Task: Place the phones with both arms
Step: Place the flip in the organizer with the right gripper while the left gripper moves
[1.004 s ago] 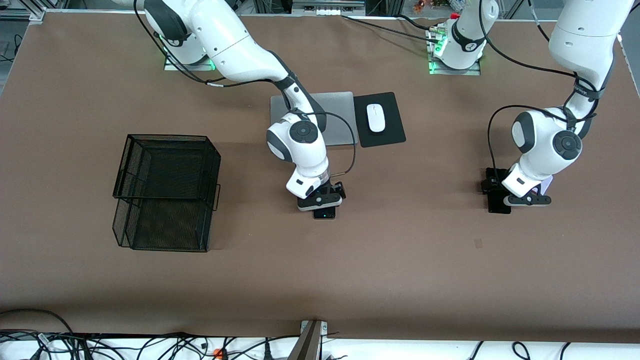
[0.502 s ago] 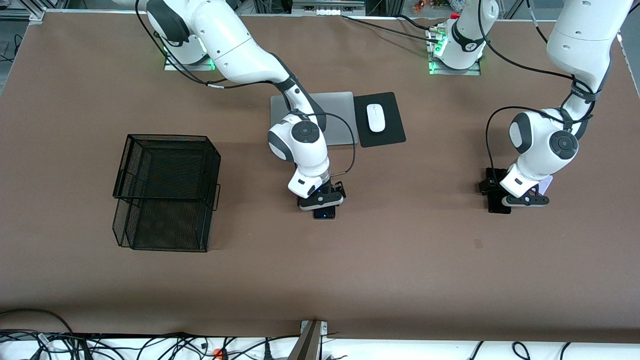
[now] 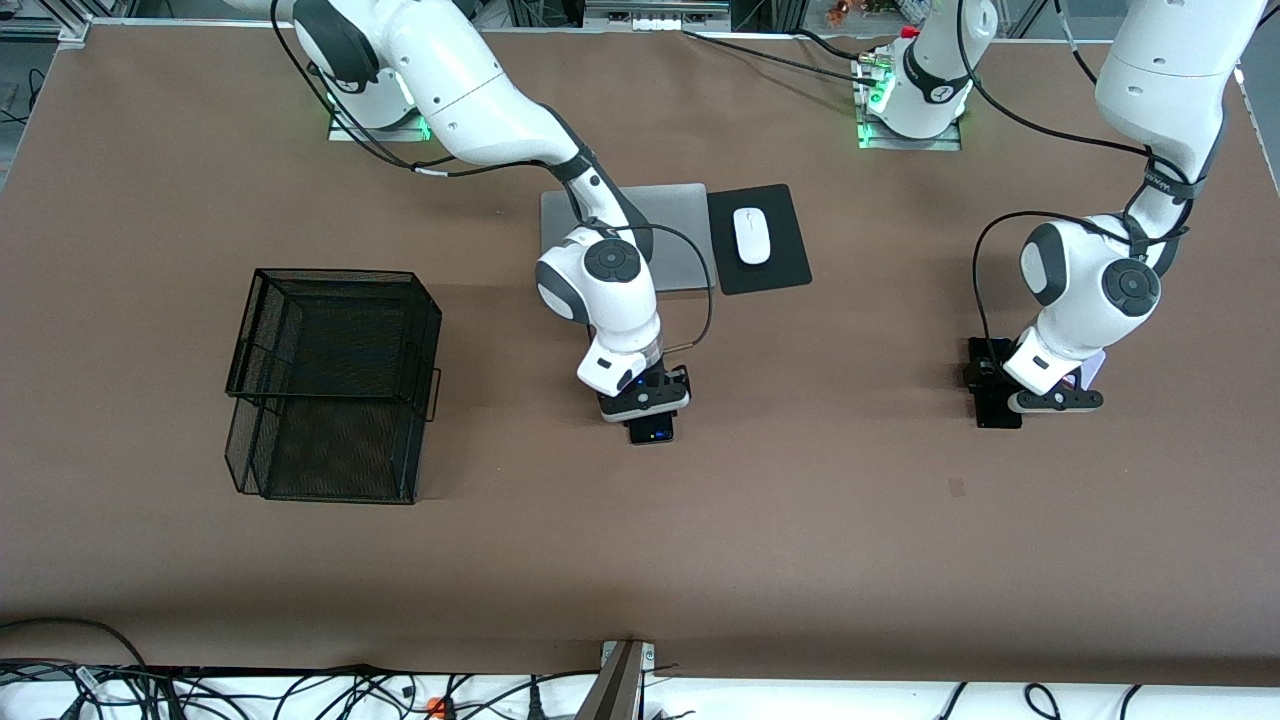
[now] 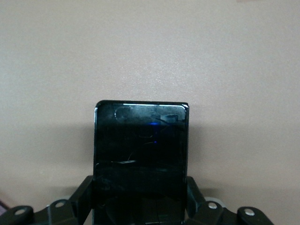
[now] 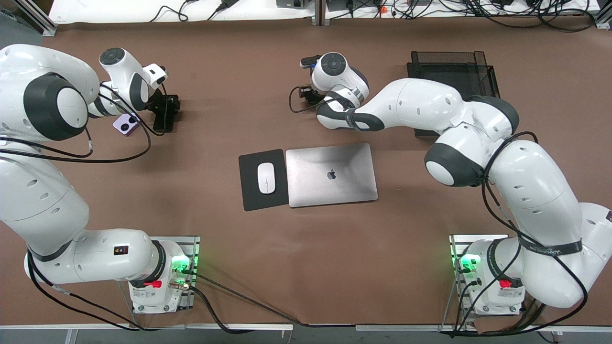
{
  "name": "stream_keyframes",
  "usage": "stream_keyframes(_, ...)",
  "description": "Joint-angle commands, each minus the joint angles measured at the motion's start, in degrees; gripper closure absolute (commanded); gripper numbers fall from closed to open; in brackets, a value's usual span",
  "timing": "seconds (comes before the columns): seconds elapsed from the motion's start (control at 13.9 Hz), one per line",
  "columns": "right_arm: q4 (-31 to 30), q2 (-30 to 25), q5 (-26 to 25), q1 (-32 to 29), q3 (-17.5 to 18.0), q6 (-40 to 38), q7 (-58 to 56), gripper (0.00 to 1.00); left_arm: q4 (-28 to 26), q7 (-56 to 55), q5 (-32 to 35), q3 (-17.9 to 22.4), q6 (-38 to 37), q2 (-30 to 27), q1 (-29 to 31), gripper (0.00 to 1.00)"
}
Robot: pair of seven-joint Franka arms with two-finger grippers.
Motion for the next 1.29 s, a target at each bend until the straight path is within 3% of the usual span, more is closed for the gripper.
stream_keyframes(0.0,1.0,-1.2,-0.8,0.0,-1.8,-5.9,-0.5,0.80,1.8,-1.5,-1.4,-0.4,-2.2,0.8,-0.3,1.00)
stream_keyframes(0.29,0.9,-9.5,-0.4,-0.9,-3.7,-14.5,-1.2,0.80,7.3,-4.0,-1.4,-1.6,-12.5,-0.3,-0.9,1.00)
stream_keyframes(0.43,0.7,-13.5,0.5,-4.4,-4.0,-19.0,-4.9,0.80,11.3,-6.7,-1.3,-3.2,-17.9,-0.4,-2.6,1.00)
stream_keyframes(0.72,0.0,-22.6,9.9,-12.3,-4.8,-34.8,-20.3,0.79,17.1,-17.8,-1.1,-3.7,-22.4,0.1,-12.7,1.00)
stream_keyframes(0.93,-1.5,-28.0,10.7,-17.3,-5.3,-48.7,-24.7,0.80,20.0,-27.2,-1.0,-3.7,-23.1,1.0,-20.7,1.00)
stream_keyframes(1.08,-10.8,-35.0,10.6,-17.7,-8.7,-50.8,-27.9,0.80,24.3,-32.1,-1.0,-3.7,-24.0,3.5,-25.4,1.00)
stream_keyframes(1.22,-23.2,-43.0,10.4,-17.7,-11.9,-47.0,-31.5,0.80,29.7,-36.8,-0.8,-3.7,-24.6,7.2,-30.0,1.00)
